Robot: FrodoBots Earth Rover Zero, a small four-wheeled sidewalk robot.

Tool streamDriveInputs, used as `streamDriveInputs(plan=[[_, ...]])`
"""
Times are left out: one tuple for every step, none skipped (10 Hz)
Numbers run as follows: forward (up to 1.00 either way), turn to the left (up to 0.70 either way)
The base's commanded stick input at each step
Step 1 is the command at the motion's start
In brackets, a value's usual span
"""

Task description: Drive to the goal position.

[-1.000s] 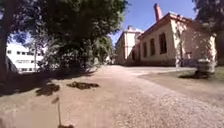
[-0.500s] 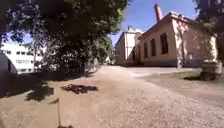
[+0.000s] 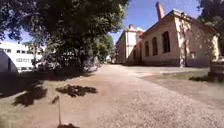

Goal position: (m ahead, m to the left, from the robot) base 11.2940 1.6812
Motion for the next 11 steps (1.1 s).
streamDriveInputs(plan=[[0.6, 0.0], [0.6, 0.0], [0.6, 0.0], [0.6, 0.0], [0.6, 0.0], [0.6, 0.0], [0.6, 0.0], [0.6, 0.0], [0.6, 0.0], [0.6, 0.0], [0.6, 0.0]])
